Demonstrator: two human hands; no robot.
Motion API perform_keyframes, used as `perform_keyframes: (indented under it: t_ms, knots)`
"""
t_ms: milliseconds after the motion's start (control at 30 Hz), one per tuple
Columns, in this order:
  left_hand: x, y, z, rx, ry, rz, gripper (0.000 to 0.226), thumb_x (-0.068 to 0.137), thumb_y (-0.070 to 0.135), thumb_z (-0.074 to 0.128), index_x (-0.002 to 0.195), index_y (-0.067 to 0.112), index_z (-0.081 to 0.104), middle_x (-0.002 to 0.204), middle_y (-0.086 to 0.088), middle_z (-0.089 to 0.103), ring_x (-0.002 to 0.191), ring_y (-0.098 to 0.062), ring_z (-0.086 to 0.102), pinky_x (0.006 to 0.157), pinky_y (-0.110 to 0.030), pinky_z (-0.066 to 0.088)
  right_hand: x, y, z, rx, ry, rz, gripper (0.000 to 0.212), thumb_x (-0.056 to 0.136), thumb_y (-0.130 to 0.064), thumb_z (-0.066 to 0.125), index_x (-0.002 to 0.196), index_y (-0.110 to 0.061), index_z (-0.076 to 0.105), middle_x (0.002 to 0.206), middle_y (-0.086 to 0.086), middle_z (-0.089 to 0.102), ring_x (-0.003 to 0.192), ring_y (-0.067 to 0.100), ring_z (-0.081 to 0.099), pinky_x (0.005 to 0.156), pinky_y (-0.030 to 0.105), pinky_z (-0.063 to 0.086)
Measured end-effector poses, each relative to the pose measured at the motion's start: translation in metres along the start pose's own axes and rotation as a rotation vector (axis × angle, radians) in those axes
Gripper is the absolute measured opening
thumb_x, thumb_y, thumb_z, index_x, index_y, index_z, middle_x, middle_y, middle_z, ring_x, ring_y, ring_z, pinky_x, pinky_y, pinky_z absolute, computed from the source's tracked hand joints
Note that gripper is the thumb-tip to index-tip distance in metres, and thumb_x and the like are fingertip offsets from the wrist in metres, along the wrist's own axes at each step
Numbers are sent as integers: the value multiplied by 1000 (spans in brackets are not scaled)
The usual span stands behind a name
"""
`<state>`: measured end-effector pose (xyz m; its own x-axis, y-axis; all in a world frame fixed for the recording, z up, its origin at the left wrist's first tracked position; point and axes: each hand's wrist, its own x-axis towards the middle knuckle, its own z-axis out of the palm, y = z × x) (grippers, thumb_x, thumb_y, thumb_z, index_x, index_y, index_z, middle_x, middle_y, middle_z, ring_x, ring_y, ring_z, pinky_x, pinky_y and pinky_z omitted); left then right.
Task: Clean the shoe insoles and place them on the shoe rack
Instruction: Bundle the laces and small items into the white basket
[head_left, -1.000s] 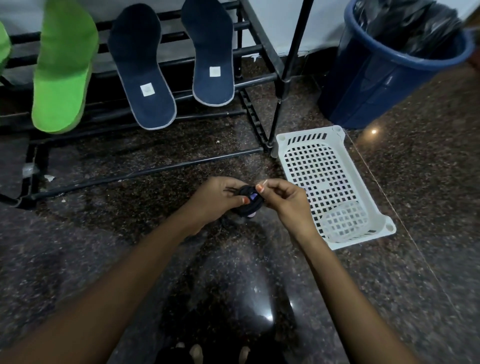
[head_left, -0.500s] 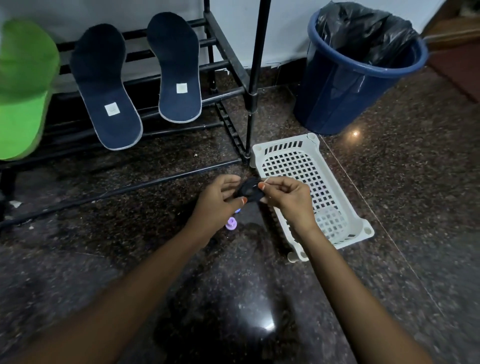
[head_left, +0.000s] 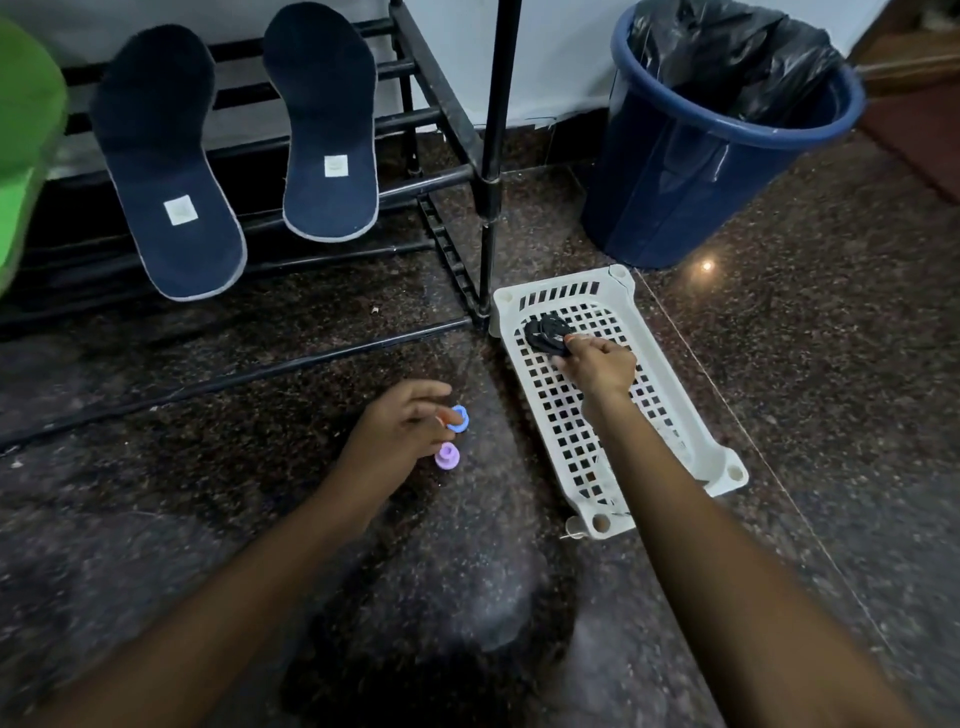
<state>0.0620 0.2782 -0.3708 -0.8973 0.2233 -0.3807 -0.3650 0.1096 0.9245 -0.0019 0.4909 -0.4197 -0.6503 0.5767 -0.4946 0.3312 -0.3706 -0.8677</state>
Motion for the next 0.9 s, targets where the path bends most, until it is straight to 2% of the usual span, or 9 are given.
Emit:
perform_keyframes:
  t_ms: [200, 333, 367, 433, 500, 667, 733, 833, 900]
  knots:
    - [0, -3, -9, 24, 2, -18, 23, 96, 1, 49, 99, 22, 58, 86, 3, 69, 68, -1, 64, 66, -12, 52, 10, 11, 14, -74, 38, -42, 28, 85, 3, 60, 61, -7, 49, 66, 8, 55, 57, 16, 57, 46, 13, 49]
    - [-2, -4, -12, 39, 8, -38, 25, 96, 2, 48, 98, 25, 57, 88, 3, 69, 69, 0, 64, 67, -11, 51, 16, 16, 22, -299, 103, -162, 28, 83, -6, 64, 60, -12, 49, 64, 5, 56, 59, 17, 59, 64, 26, 54]
    - [-3, -5, -13, 45, 7, -41, 25, 96, 3, 49, 98, 26, 57, 89, 3, 69, 71, -1, 65, 68, -12, 51, 16, 16, 22, -393, 111, -205, 28, 83, -10, 64, 60, -12, 49, 63, 3, 55, 59, 15, 56, 65, 23, 51]
    - [-4, -5, -15, 52, 6, -47, 26, 96, 3, 48, 98, 26, 58, 92, 2, 69, 76, -5, 65, 70, -13, 52, 14, 16, 20, -549, 106, -267, 24, 83, -13, 64, 63, -7, 52, 57, -1, 49, 51, 9, 46, 50, 8, 38]
    - [-5, -5, -16, 50, 10, -50, 26, 96, 2, 48, 98, 26, 58, 92, 1, 69, 78, -7, 64, 72, -15, 51, 12, 15, 17, -618, 95, -297, 21, 82, -12, 64, 66, -5, 54, 54, -2, 45, 47, 8, 41, 41, 10, 33]
    - [-6, -4, -18, 40, 12, -65, 25, 96, 3, 48, 99, 26, 58, 93, 0, 69, 79, -9, 64, 74, -18, 51, 12, 14, 17, -662, 67, -280, 17, 83, -13, 64, 69, -6, 56, 57, -4, 49, 50, 6, 44, 57, 21, 38]
    - [-7, -3, -18, 36, 10, -64, 25, 96, 3, 48, 99, 26, 58, 94, 0, 69, 80, -9, 64, 75, -18, 51, 13, 11, 16, -650, 50, -282, 17, 83, -17, 66, 71, -7, 57, 58, -4, 50, 50, 6, 44, 55, 21, 38]
    - [-7, -2, -19, 23, 16, -67, 25, 96, 3, 49, 98, 26, 58, 92, 0, 69, 78, -9, 64, 76, -21, 51, 14, 8, 13, -616, 48, -290, 20, 84, -21, 65, 73, -6, 61, 58, -5, 51, 50, 4, 45, 44, 9, 35]
    - [-7, -2, -20, 18, 20, -70, 25, 96, 2, 49, 98, 26, 58, 92, 0, 69, 78, -9, 64, 77, -22, 51, 14, 7, 10, -584, 62, -277, 22, 86, -23, 64, 70, -9, 59, 58, -5, 49, 51, 4, 43, 43, 8, 33]
